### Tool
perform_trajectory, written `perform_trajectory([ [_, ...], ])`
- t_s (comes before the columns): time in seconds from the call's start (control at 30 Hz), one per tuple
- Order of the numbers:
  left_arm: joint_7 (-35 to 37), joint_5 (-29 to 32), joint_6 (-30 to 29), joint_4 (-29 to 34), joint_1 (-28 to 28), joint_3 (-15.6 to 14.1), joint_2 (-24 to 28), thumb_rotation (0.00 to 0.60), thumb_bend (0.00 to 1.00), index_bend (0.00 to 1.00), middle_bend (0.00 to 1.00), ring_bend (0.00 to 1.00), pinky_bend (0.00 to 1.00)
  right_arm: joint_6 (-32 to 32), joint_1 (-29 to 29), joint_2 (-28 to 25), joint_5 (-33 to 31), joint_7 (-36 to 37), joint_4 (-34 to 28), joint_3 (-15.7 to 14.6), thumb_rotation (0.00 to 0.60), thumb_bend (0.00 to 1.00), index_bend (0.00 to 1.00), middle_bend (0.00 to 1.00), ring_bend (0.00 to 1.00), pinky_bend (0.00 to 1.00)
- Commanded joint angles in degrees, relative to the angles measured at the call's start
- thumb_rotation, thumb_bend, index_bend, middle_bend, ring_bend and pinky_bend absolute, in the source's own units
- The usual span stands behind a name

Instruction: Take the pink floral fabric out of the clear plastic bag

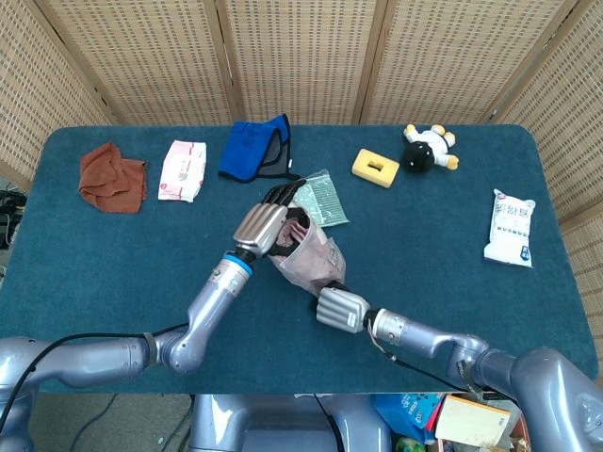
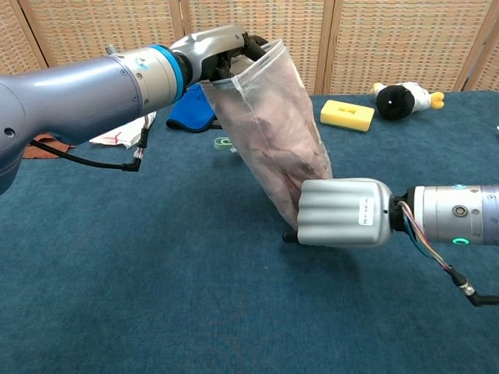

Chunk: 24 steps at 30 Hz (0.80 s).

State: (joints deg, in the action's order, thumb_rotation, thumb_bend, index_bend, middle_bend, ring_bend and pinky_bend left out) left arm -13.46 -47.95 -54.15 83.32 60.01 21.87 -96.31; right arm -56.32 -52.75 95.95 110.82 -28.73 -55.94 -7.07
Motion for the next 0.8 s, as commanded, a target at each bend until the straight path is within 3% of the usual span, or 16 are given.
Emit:
perform_trajectory([
  [0.03,0.07,0.02,0.0,-0.06,-0.02,0.0,-0.04,0.6,0.67,0.76,0.0,0.0,0.0,-0.03,-0.03,0.02,-0.06,0.15,0.13,-0.06,0.6,0.5,0.47,0.9,0.93,1.0],
  [0.53,0.42,-0.15,0.22,-0.38,-0.13,-0.1,-0.06,0.6,0.67,0.76,0.0,0.0,0.0,-0.3,-0.14,0.02,-0.14,0.92,0.31,-0.74,0.6,0.69,0.56,0.9,0.93,1.0],
  [0.8,0.45,-0.12,0.26,-0.47,-0.13,-0.05,0.01,0.6,0.67,0.76,0.0,0.0,0.0,-1.73,-0.31,0.49,0.82,2.47,1.48,-1.49,0.6,0.99,0.73,0.9,0.93,1.0],
])
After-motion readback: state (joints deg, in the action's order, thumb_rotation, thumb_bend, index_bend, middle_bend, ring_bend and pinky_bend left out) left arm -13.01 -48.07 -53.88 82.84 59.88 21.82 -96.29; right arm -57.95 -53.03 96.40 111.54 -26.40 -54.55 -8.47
